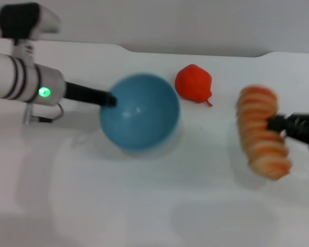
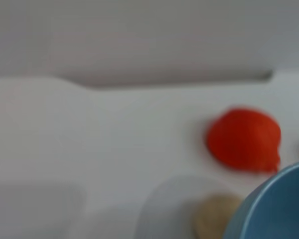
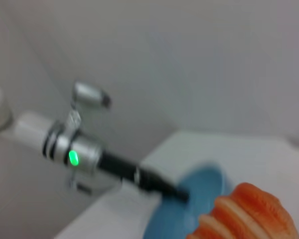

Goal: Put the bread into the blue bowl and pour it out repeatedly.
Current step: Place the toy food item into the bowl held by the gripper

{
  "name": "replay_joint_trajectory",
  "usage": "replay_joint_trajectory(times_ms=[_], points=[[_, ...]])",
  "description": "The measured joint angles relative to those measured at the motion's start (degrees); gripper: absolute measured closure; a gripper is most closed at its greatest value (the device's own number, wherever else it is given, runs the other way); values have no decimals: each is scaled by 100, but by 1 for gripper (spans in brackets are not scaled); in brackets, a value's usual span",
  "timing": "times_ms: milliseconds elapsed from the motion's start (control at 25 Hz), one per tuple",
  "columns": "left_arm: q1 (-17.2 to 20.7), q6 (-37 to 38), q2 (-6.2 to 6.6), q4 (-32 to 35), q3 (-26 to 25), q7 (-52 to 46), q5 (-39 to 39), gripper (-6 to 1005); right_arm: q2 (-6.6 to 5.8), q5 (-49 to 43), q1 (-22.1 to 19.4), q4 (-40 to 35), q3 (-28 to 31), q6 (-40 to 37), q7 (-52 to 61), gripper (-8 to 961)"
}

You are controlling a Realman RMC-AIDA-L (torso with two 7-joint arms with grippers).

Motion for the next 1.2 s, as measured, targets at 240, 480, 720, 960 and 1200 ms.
replay_joint_trajectory(times_ms=[240,480,720,960,1200], points=[[-539,387,-22,-457,868,-529,351,974,-15,535,73,-5,541,-198,-730,837],[-843,555,-70,-174,1753,-1073,281,974,36,527,518,366,439,-166,-1673,849],[-994,632,-82,60,2135,-1194,-128,974,46,416,924,952,103,117,-2669,852],[-982,646,-72,86,2132,-1177,-328,973,67,247,945,1038,-711,814,-3184,855],[-934,611,-51,93,2096,-1157,-342,975,50,74,1040,1085,-1530,1145,-3117,861]])
